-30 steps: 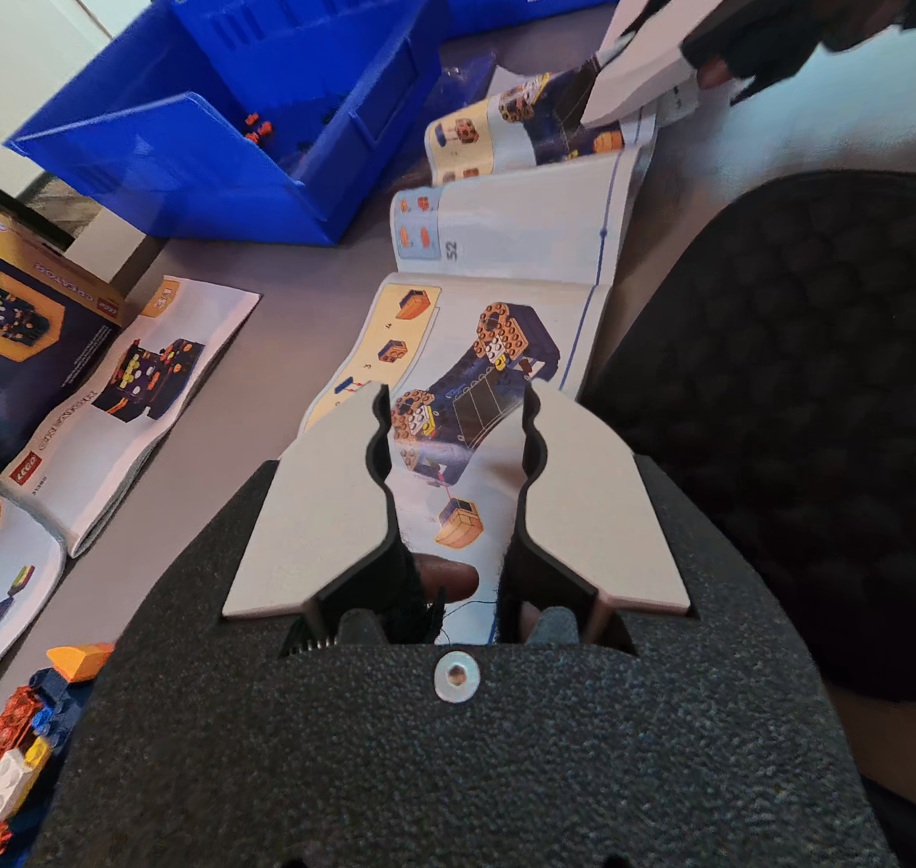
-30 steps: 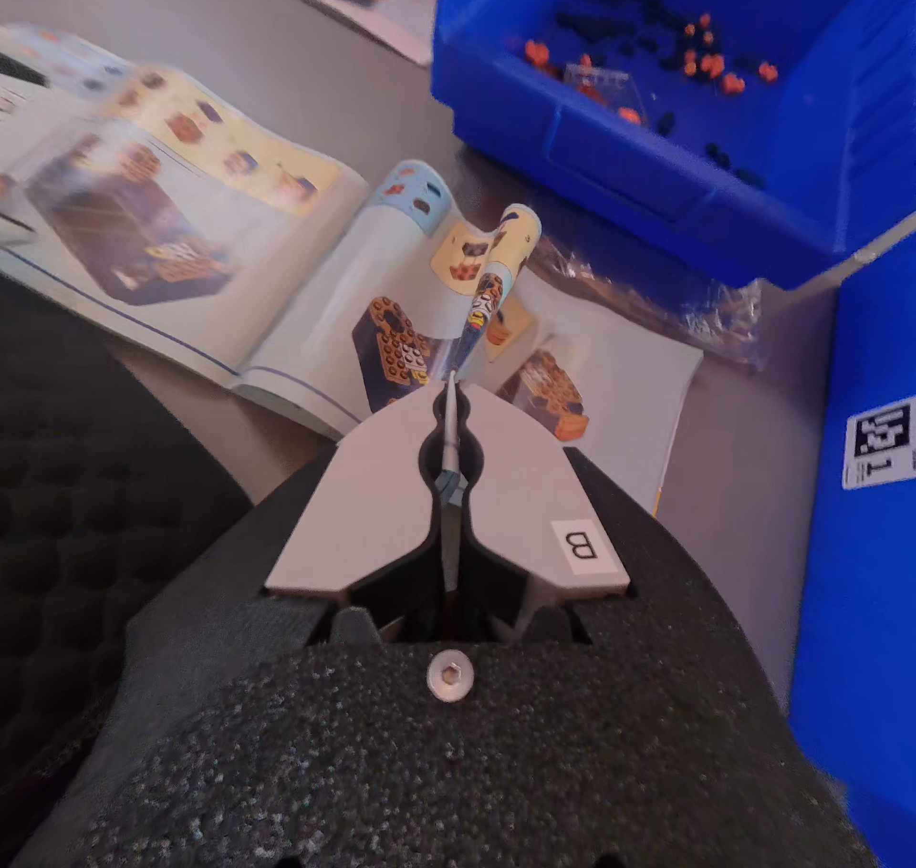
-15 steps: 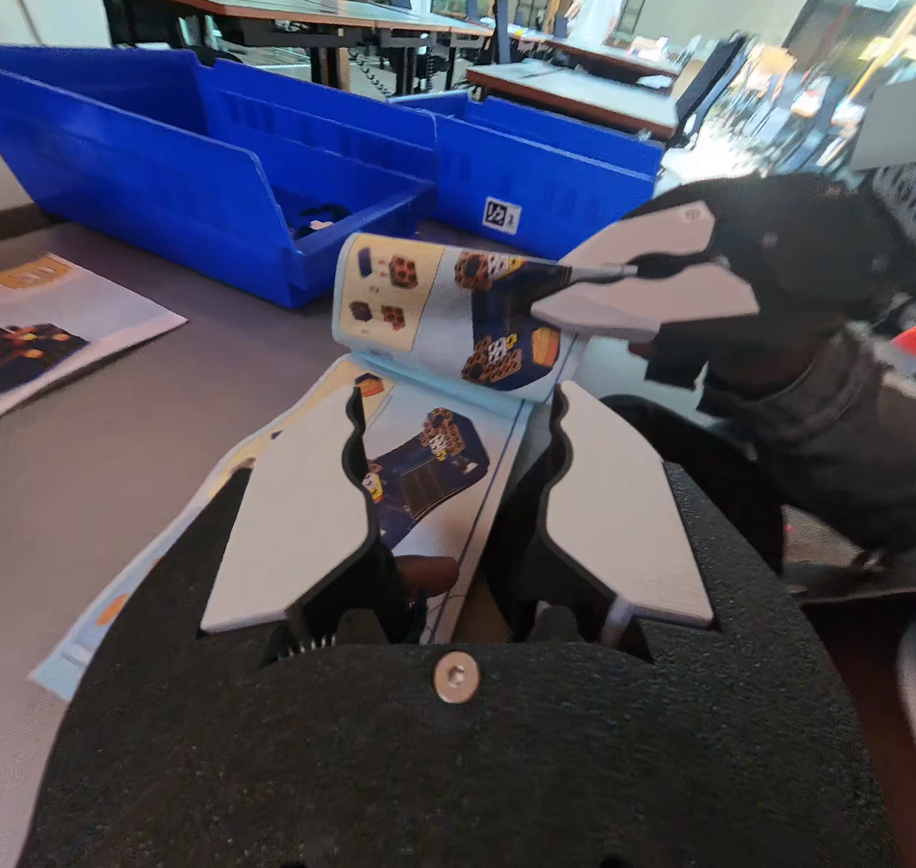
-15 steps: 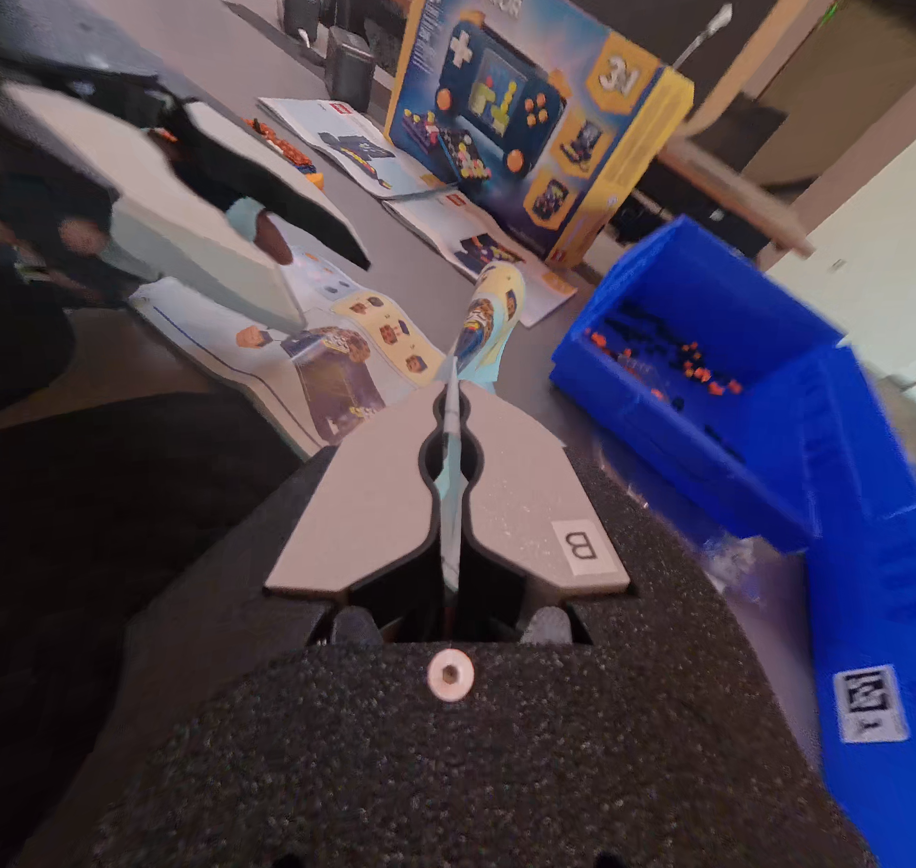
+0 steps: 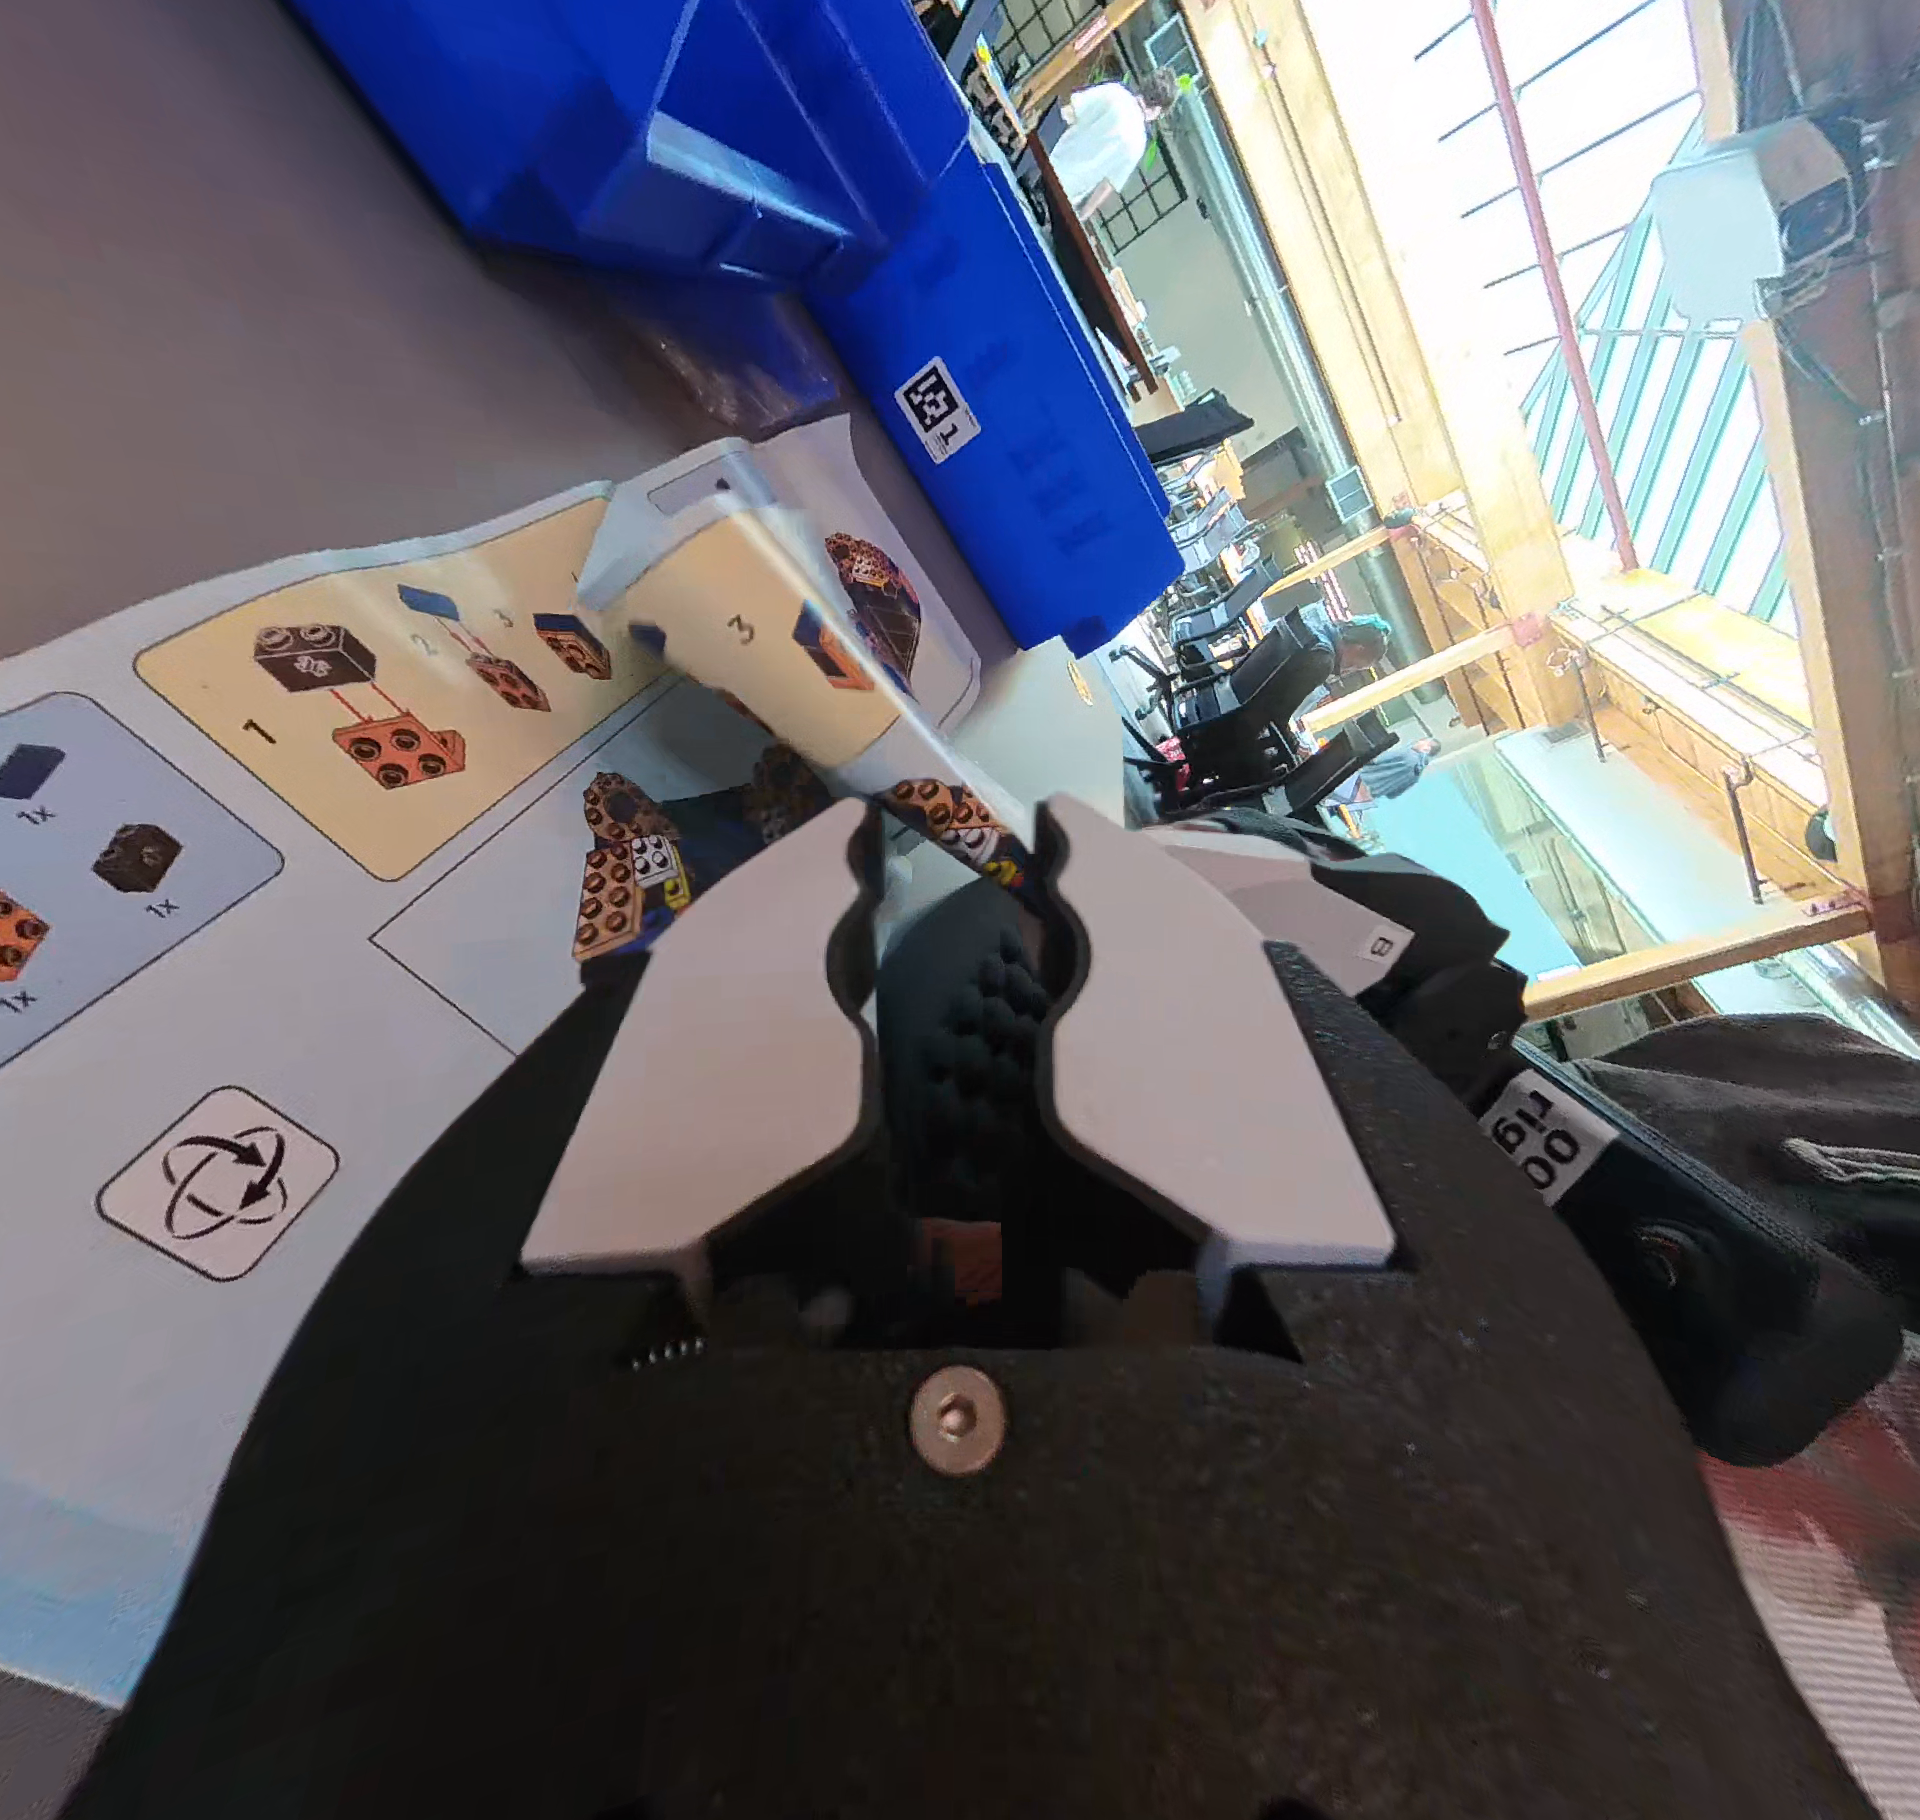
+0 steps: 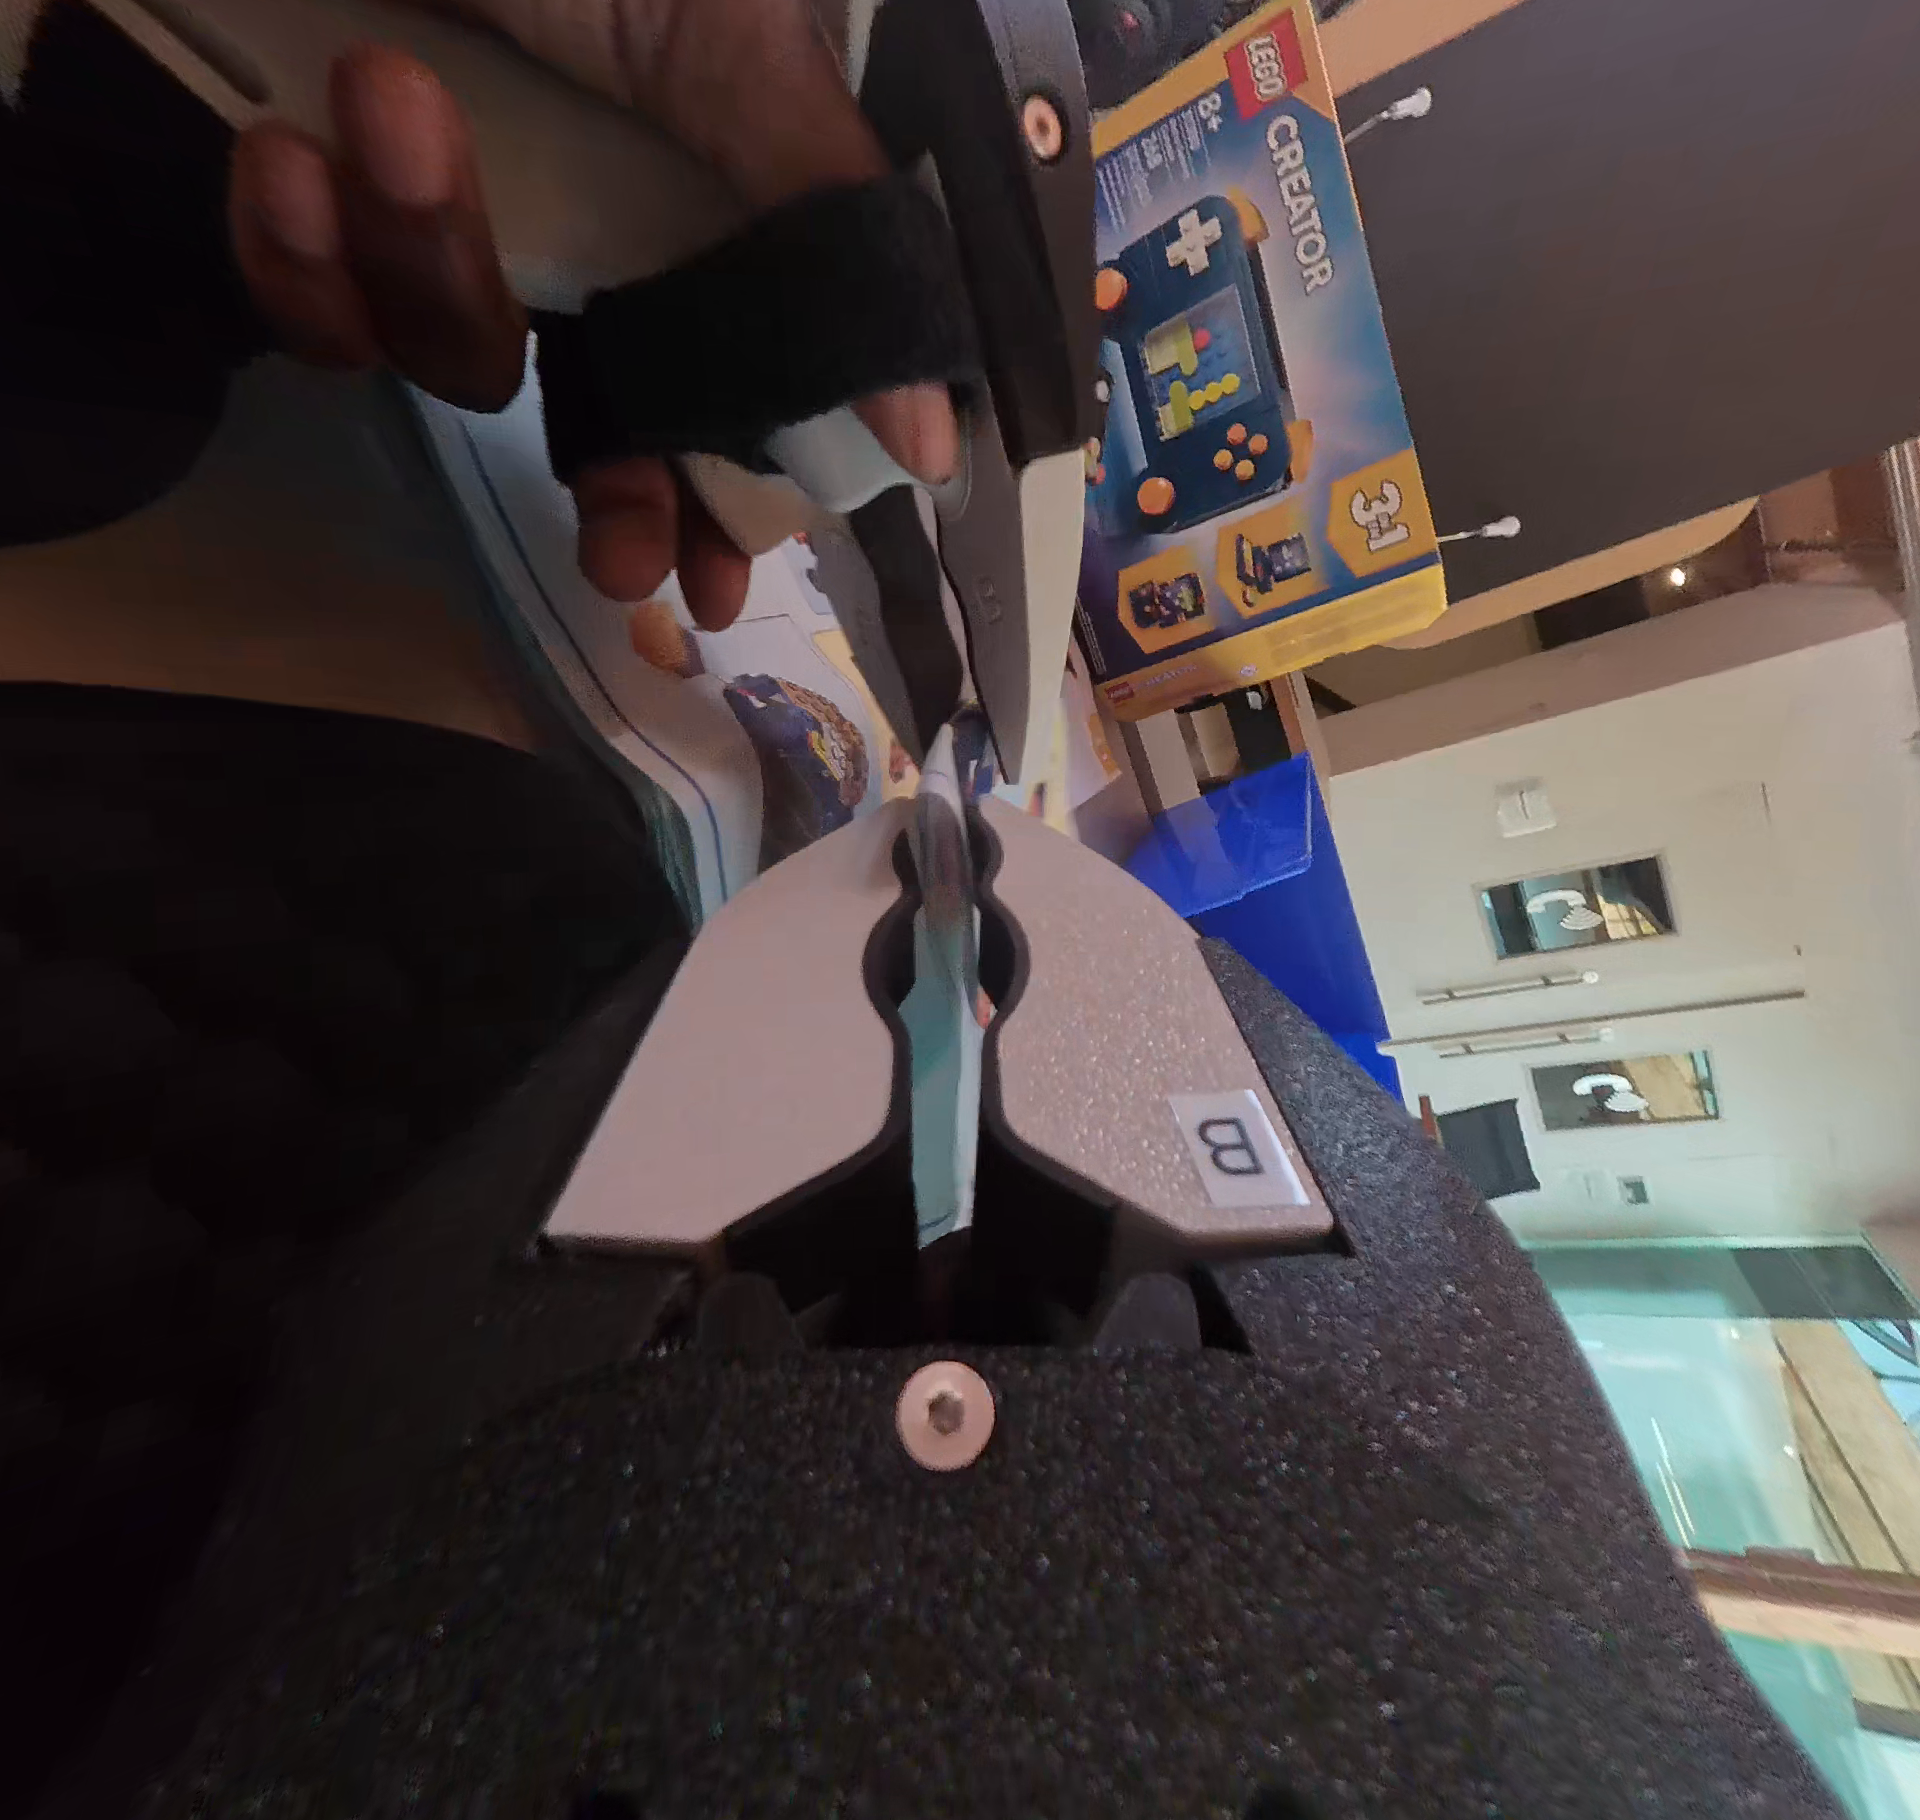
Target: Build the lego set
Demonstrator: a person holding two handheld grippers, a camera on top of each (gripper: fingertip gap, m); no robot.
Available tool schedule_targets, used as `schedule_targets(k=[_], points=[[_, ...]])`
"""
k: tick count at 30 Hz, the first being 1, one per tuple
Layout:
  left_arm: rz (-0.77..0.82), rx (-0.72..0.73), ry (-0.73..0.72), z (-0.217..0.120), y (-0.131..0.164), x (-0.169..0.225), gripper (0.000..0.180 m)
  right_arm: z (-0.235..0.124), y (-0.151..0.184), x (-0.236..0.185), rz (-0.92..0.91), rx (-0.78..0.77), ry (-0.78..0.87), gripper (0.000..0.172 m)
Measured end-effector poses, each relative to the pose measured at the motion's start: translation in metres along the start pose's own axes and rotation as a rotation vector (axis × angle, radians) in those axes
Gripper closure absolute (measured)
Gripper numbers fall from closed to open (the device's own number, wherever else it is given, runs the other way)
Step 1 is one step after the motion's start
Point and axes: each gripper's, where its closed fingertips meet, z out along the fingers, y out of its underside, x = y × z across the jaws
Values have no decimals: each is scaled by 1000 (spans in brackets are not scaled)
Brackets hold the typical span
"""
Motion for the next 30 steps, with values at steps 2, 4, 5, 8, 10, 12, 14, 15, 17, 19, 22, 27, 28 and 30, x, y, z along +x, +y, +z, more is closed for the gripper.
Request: schedule_targets(k=[2,4,5,8,10,12,14,15,17,19,22,27,28,30], points=[[-9,19,34,-2,-2,3,166,-3,-4,-4,47,43,-49,160],[-22,43,49,-5,-5,3,169,-10,-11,-7,172,124,-133,156],[-29,50,51,-6,-6,3,170,-14,-14,-4,264,171,-170,152],[-38,52,52,-6,-7,2,170,-28,-15,13,628,318,-307,128],[-35,54,54,-6,-7,2,170,-33,-7,27,883,376,-407,116],[-32,55,55,-6,-8,2,170,-37,1,31,1072,404,-529,113],[-36,54,59,-6,-8,2,169,-38,10,26,1140,385,-629,116],[-39,54,60,-6,-8,2,169,-39,13,19,1137,359,-679,117],[-43,56,63,-6,-8,2,169,-42,16,3,1125,310,-790,122],[-46,55,68,-6,-8,2,168,-43,9,-4,1125,315,-846,121],[-12,69,101,-7,-10,9,165,-43,-14,-9,1106,360,-863,111],[227,135,109,-23,-26,34,152,-40,-49,-25,1012,371,-924,94],[287,143,63,-27,-29,33,147,-40,-52,-29,992,364,-953,93],[391,193,-22,-40,-38,32,143,-42,-52,-33,941,343,-996,94]])
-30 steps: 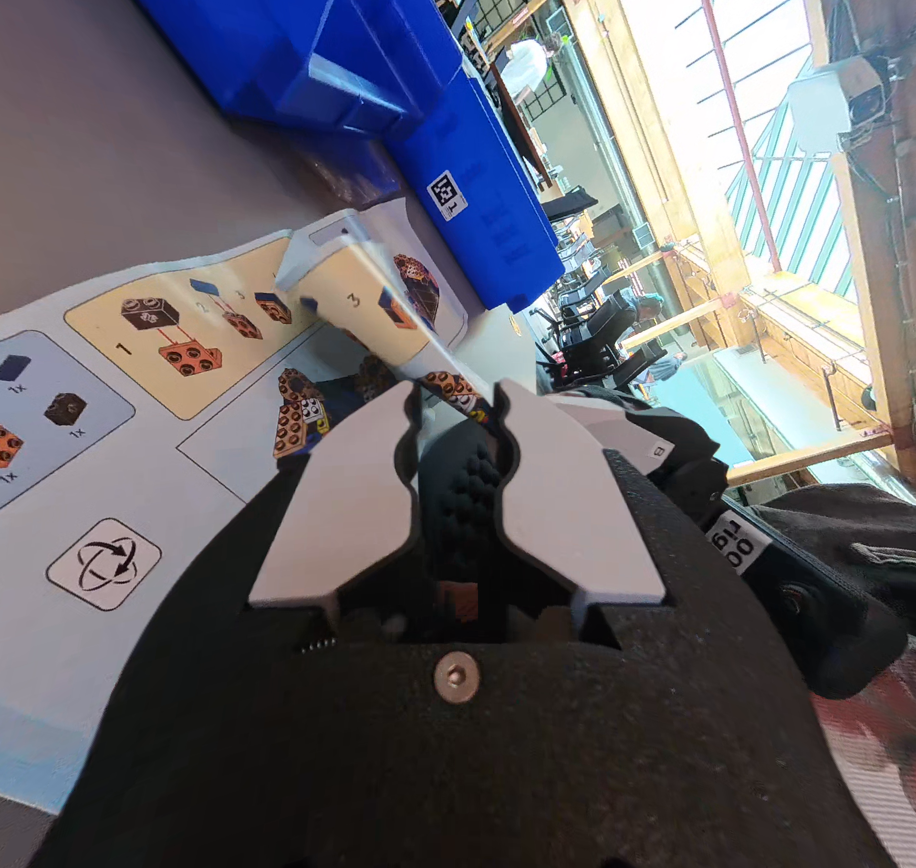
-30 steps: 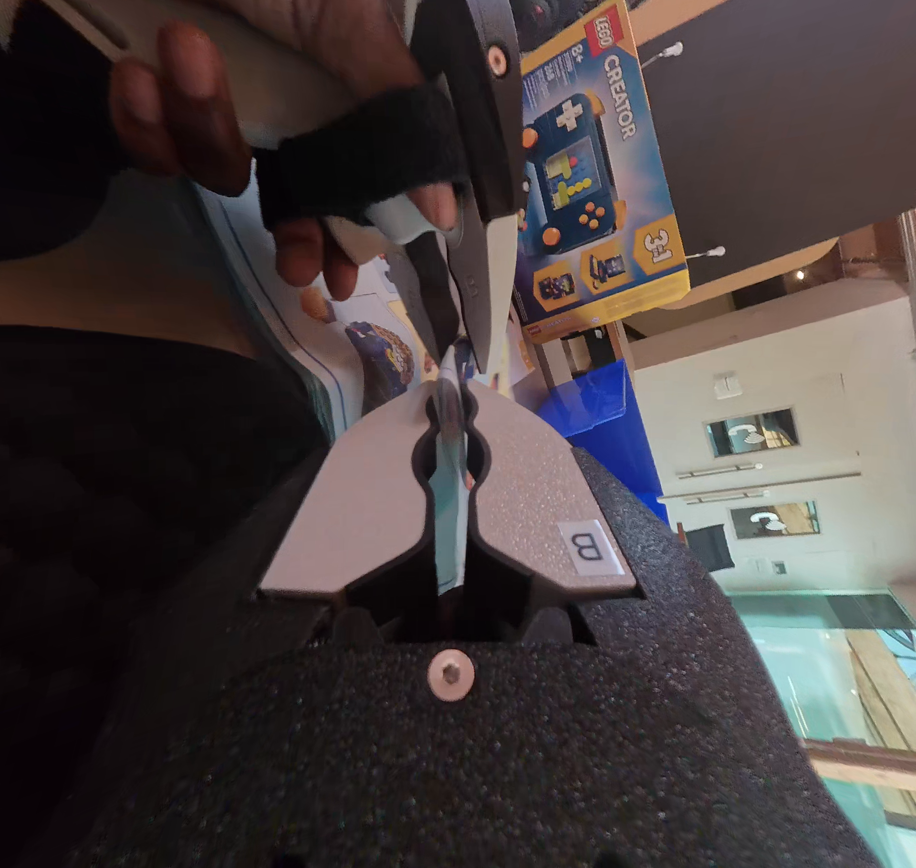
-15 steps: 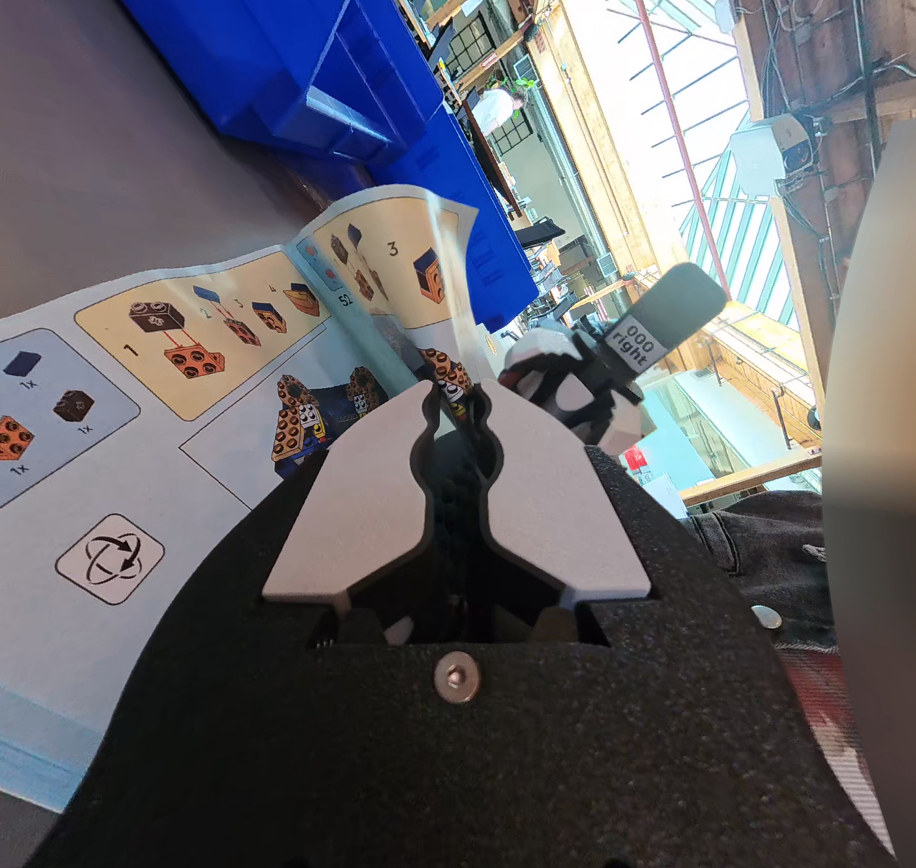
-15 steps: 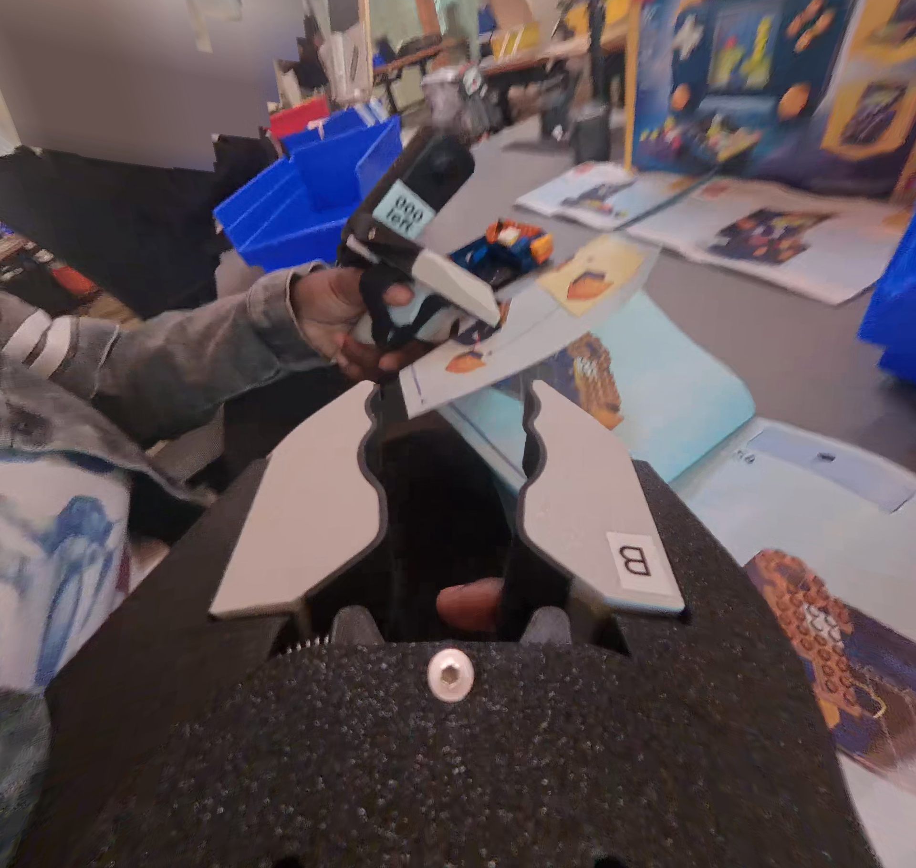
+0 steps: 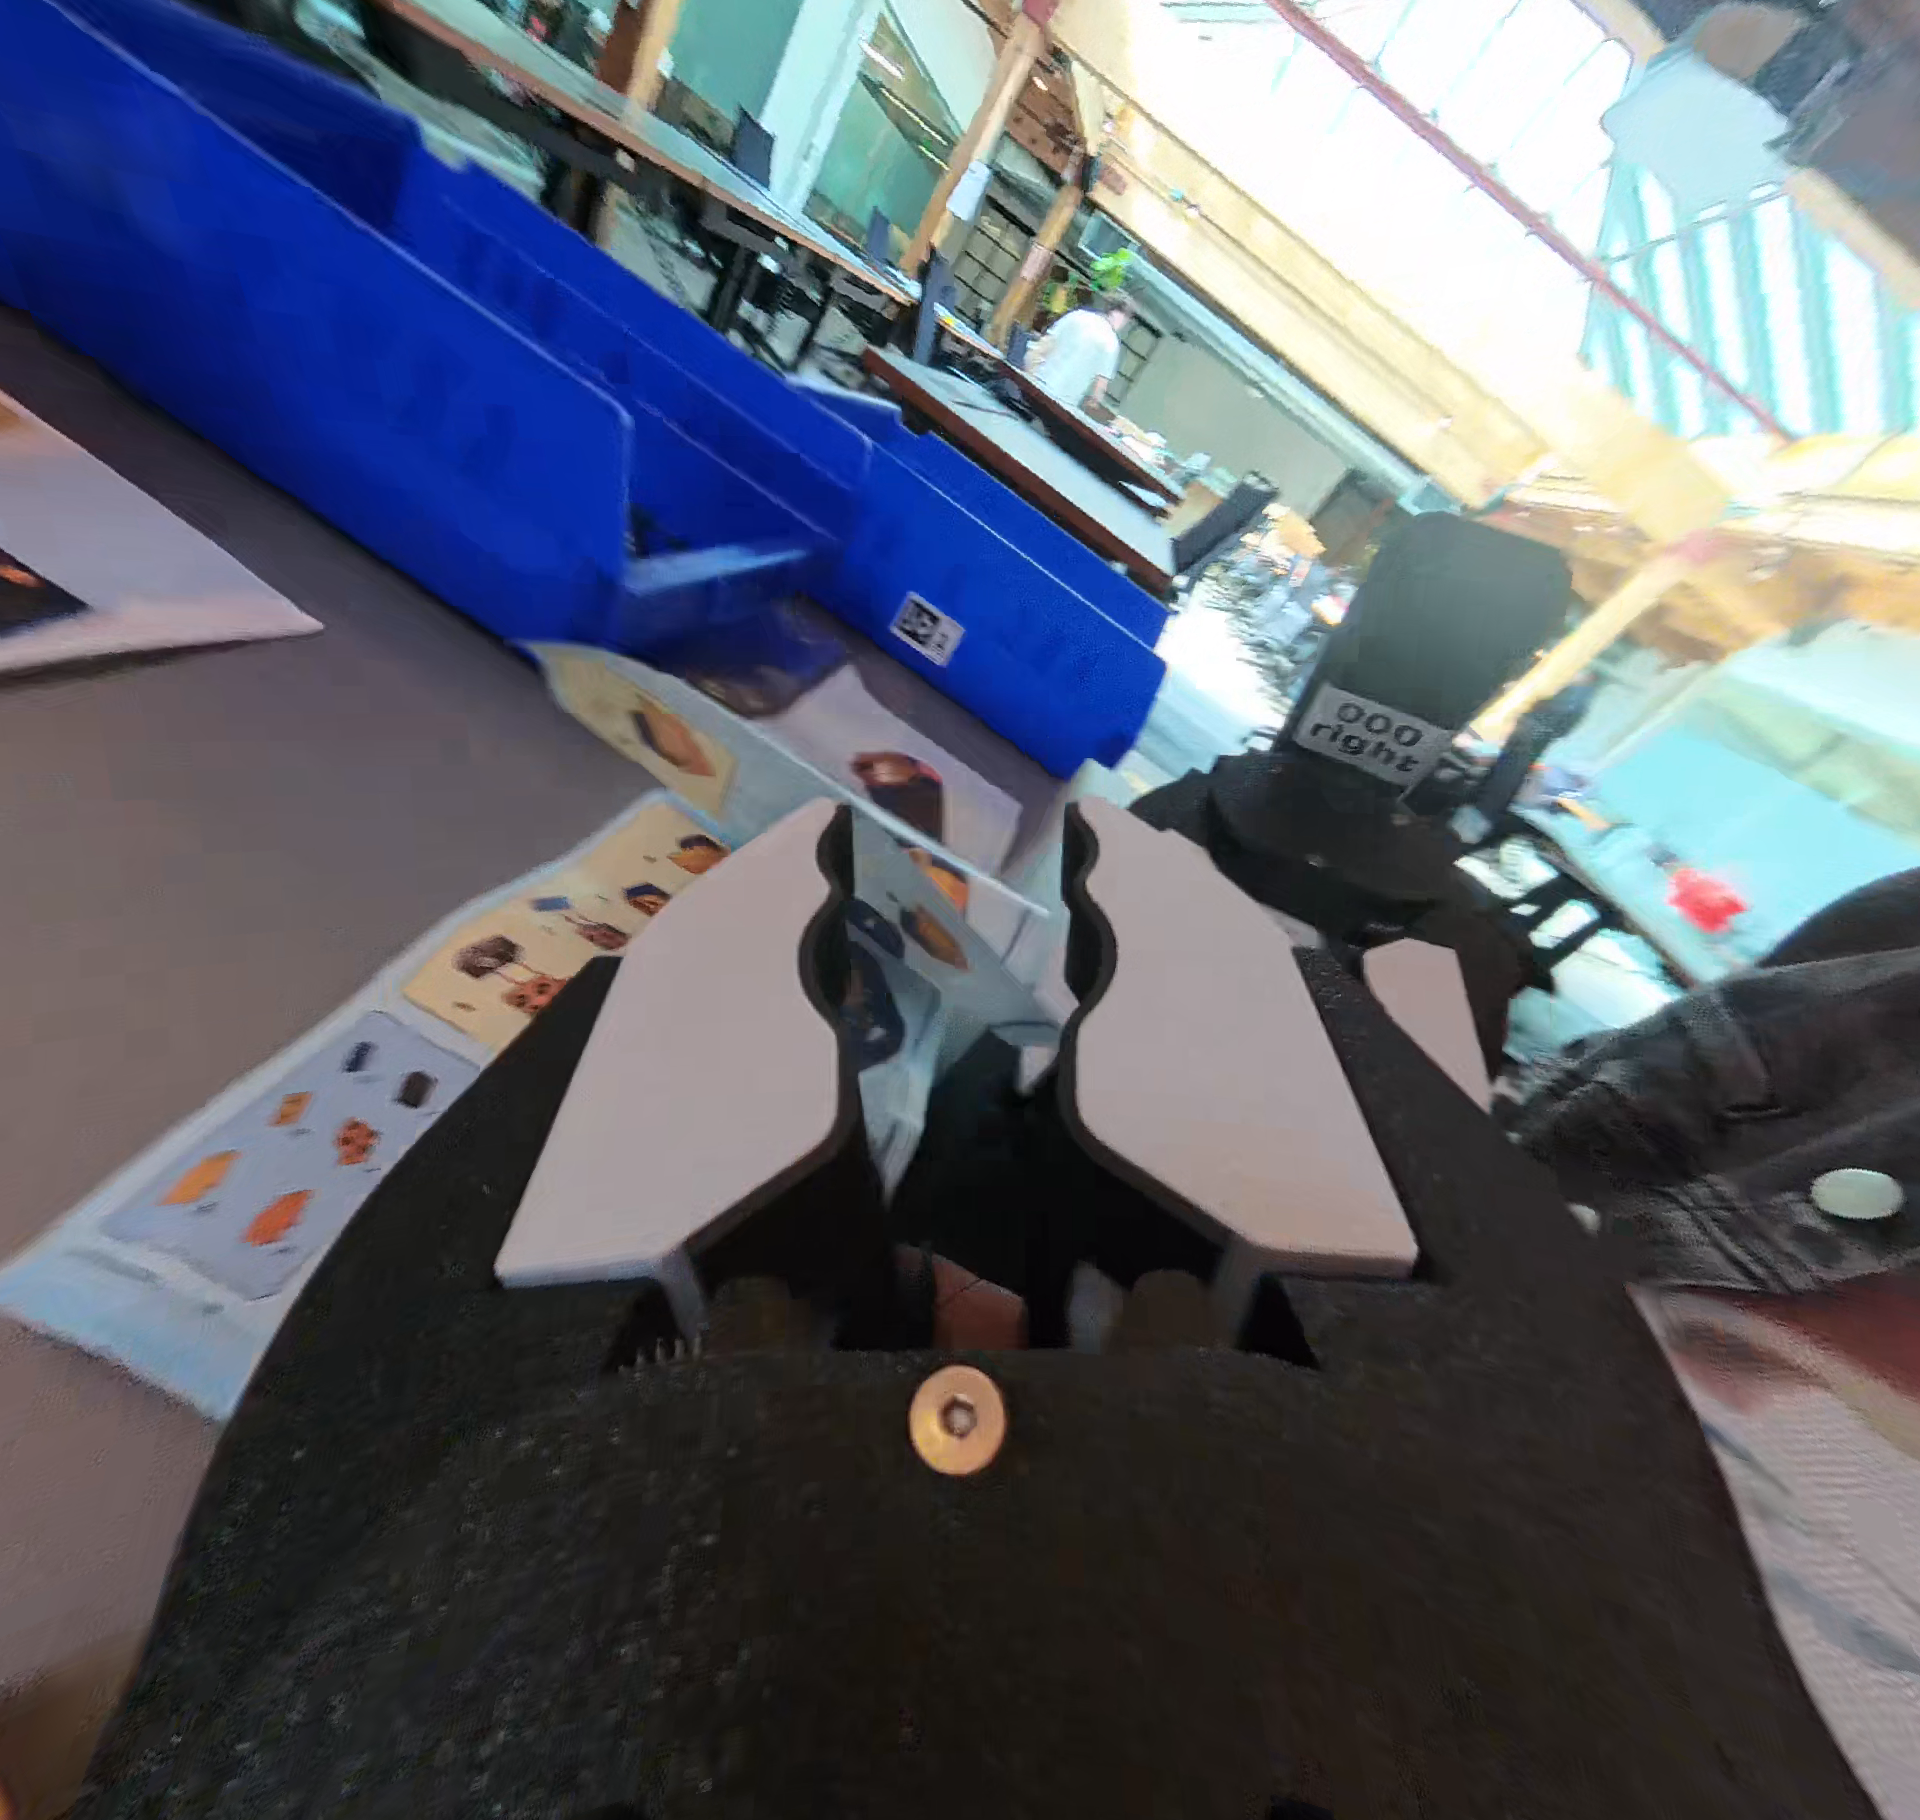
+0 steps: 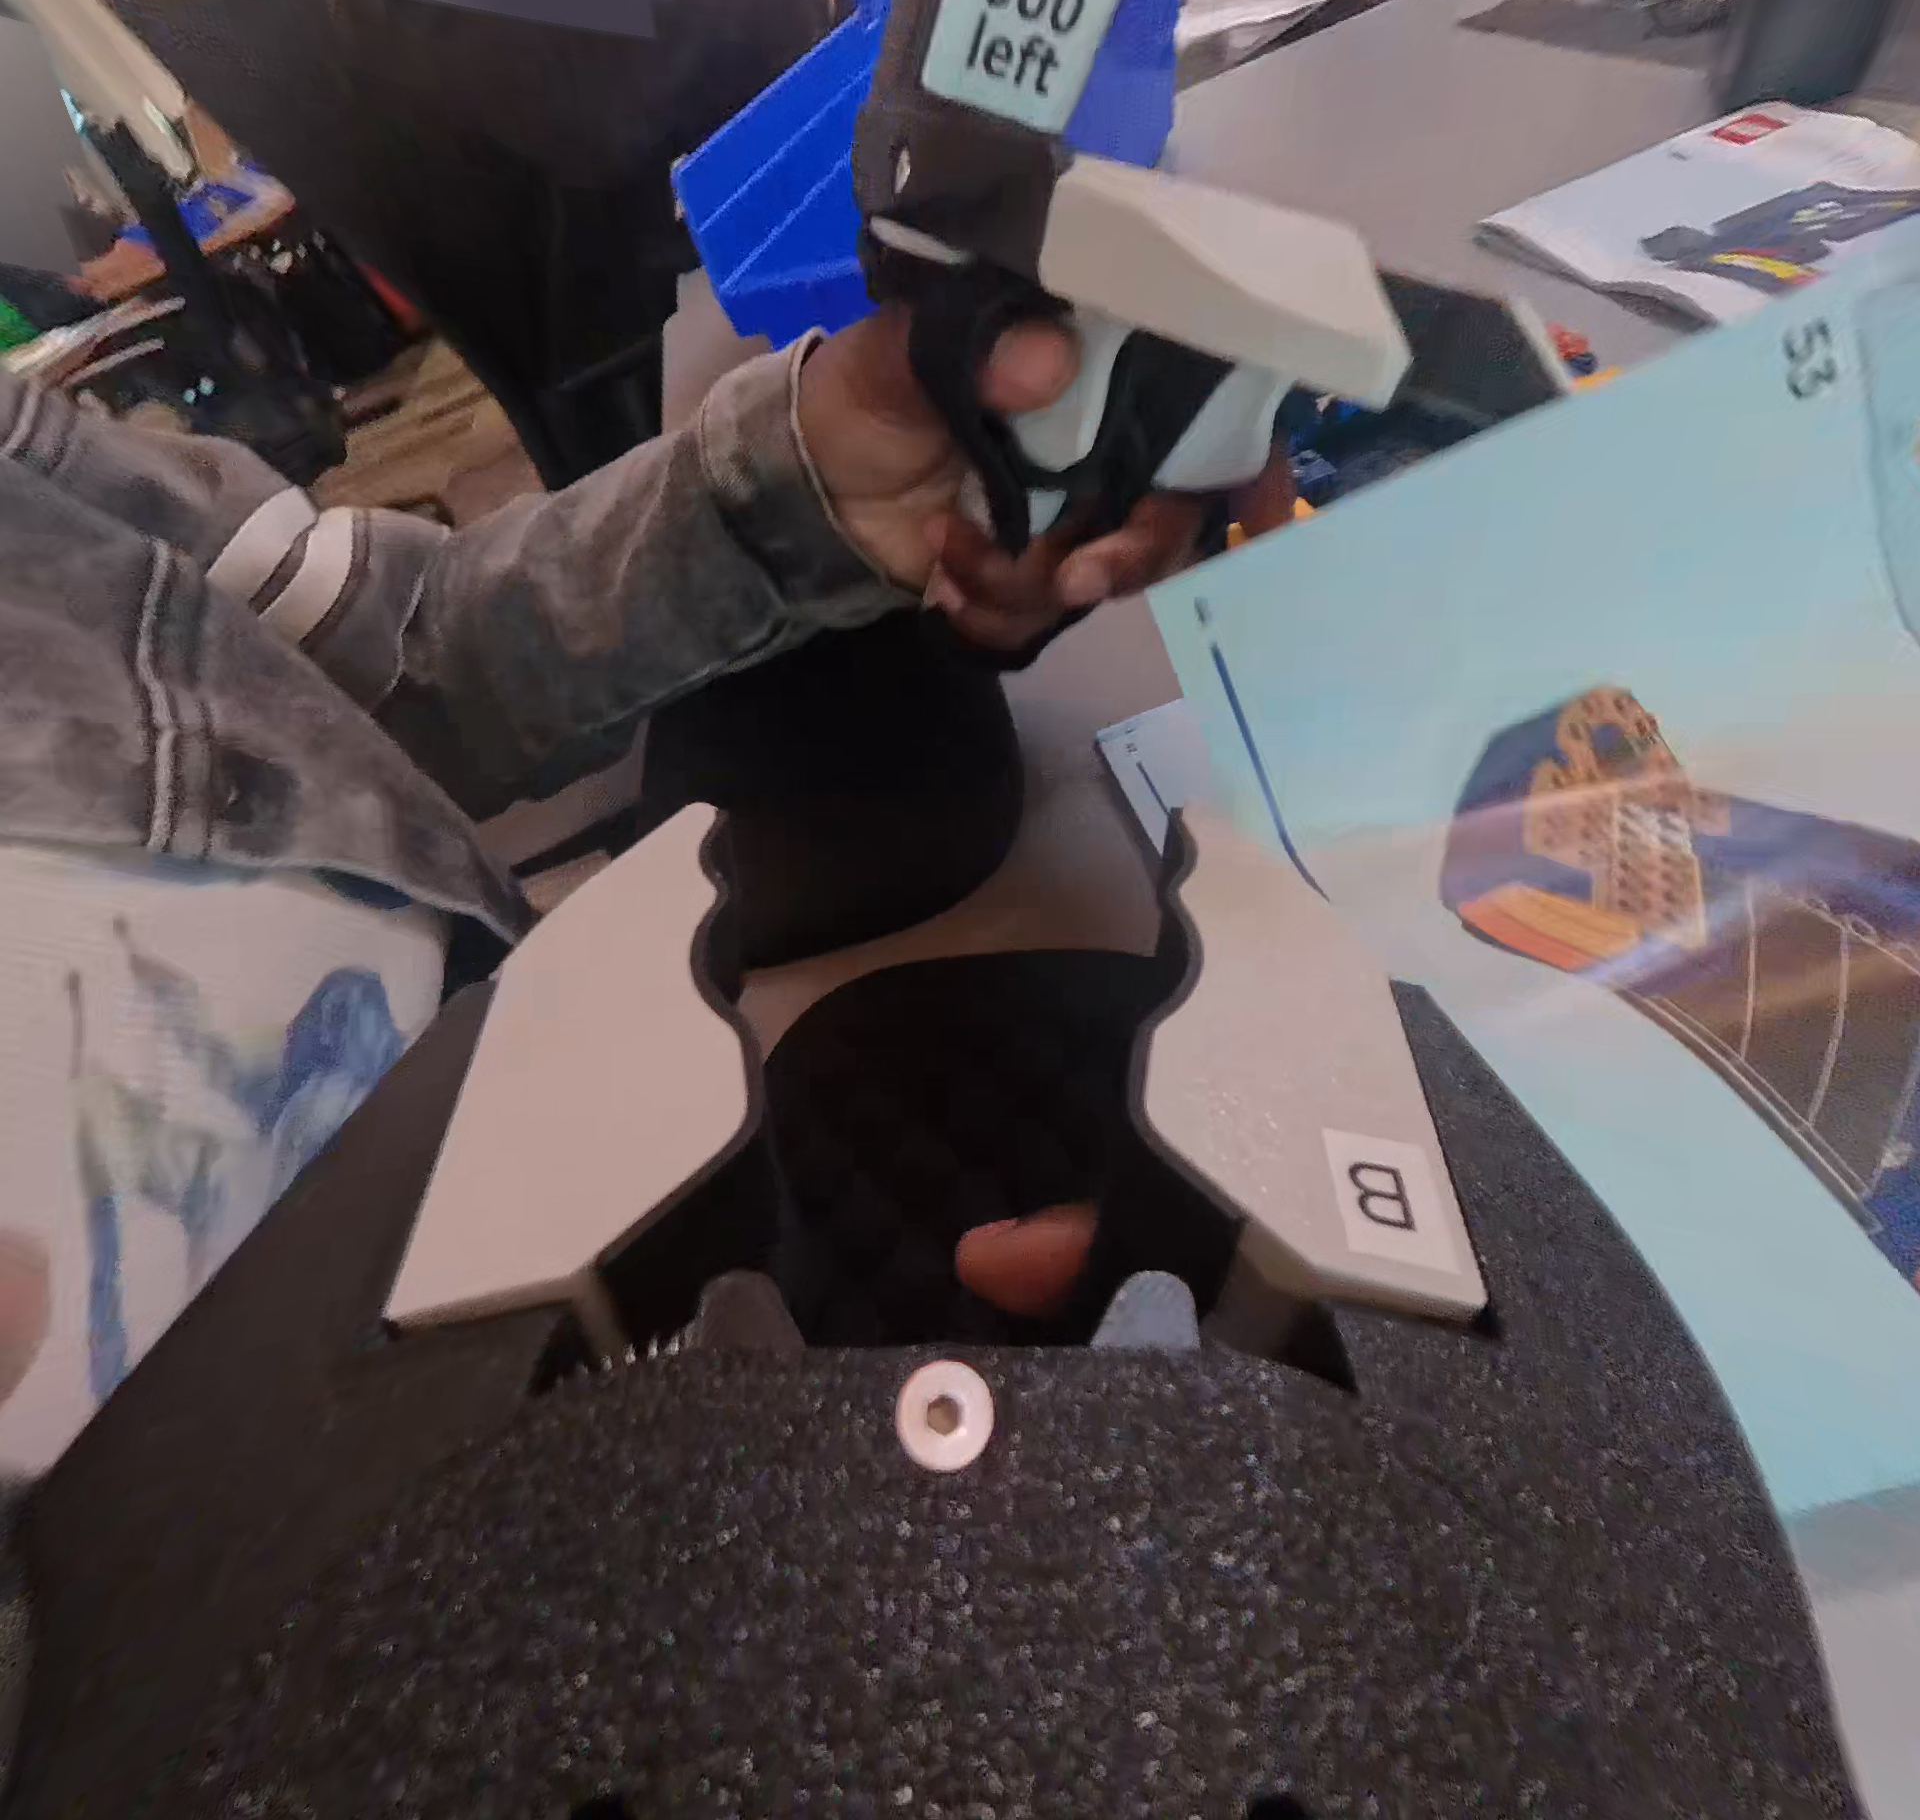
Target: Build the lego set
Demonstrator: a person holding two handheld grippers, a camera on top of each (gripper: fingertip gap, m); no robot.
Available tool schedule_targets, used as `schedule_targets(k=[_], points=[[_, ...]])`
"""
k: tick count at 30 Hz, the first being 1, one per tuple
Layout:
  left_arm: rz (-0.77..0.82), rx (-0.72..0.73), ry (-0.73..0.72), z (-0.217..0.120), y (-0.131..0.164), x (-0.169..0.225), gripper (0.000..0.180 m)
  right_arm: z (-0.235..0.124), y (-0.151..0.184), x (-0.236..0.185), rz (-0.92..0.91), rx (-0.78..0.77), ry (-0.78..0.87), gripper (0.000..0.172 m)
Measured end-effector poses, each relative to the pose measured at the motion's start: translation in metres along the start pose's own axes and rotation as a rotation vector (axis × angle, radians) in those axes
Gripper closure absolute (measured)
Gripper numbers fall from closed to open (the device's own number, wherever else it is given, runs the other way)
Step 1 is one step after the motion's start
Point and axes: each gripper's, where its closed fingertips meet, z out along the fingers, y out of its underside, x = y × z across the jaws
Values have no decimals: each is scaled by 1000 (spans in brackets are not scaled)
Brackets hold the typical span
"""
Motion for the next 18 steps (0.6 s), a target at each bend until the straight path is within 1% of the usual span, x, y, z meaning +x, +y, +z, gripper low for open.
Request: schedule_targets(k=[1,3,5,6,7,8,9,11,12,13,16,18], points=[[47,32,-58,-8,-6,-5,143,-6,-1,-1,-24,-7,-15,102],[135,100,-175,-24,-18,-16,143,-29,-6,4,-70,17,-18,126],[207,159,-265,-39,-28,-23,145,-63,-16,21,-89,98,49,147],[234,184,-301,-44,-32,-25,147,-83,-22,39,-79,161,131,155],[256,202,-331,-48,-35,-27,149,-103,-23,64,-56,207,259,169],[276,211,-348,-49,-37,-28,150,-119,-18,91,-37,204,390,172],[296,205,-356,-48,-37,-27,150,-127,-5,111,-43,136,475,172],[332,164,-372,-44,-32,-28,151,-122,27,134,-98,-105,543,172],[346,140,-377,-41,-28,-29,151,-114,40,140,-141,-220,541,172],[360,118,-379,-38,-24,-29,151,-102,48,141,-193,-297,514,172],[433,57,-373,-31,-15,-27,151,-67,57,134,-351,-381,391,172],[512,-49,-304,-21,1,-15,151,-55,63,134,-412,-418,367,172]])
